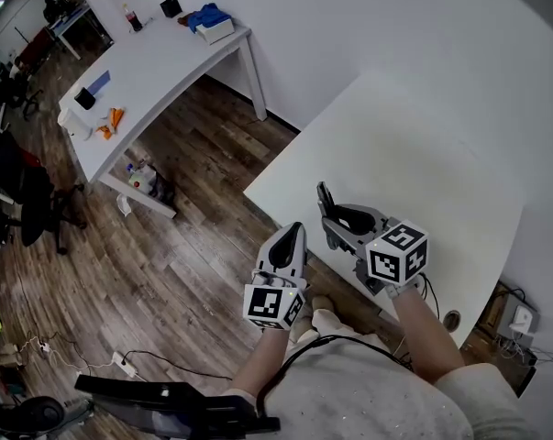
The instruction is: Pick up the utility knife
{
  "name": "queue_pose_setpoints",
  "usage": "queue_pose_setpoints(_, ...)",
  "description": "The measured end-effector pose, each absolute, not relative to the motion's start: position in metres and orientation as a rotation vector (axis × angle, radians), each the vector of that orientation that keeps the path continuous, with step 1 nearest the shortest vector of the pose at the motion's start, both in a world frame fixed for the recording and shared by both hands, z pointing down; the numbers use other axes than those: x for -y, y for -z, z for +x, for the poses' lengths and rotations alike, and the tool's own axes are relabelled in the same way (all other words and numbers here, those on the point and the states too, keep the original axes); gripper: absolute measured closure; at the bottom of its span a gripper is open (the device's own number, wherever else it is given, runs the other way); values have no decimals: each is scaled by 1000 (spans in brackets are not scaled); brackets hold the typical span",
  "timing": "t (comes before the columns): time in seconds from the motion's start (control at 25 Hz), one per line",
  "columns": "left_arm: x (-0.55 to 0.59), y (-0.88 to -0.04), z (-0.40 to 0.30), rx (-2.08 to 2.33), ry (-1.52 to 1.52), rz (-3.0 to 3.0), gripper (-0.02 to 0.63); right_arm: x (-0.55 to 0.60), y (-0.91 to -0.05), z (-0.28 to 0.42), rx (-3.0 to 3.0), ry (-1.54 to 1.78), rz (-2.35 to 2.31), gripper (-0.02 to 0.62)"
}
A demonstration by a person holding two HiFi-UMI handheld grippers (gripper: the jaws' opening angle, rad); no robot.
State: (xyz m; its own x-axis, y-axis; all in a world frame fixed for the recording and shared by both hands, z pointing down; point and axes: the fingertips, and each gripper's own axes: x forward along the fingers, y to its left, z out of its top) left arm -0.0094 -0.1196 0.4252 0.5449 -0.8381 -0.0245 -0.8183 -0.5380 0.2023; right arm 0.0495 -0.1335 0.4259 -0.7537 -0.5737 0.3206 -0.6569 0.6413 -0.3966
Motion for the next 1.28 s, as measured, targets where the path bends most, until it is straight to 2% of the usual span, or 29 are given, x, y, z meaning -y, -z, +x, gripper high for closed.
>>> queue_pose_setpoints(0.56, 113, -393, -6, 1406, 237, 2663, 600, 123, -393, 61, 2770, -618, 1282, 465)
queue_pose_setpoints(1.28, 107, -387, -9, 1441, 229, 2660, 600, 121, -382, 65, 2796, -573, 1335, 465)
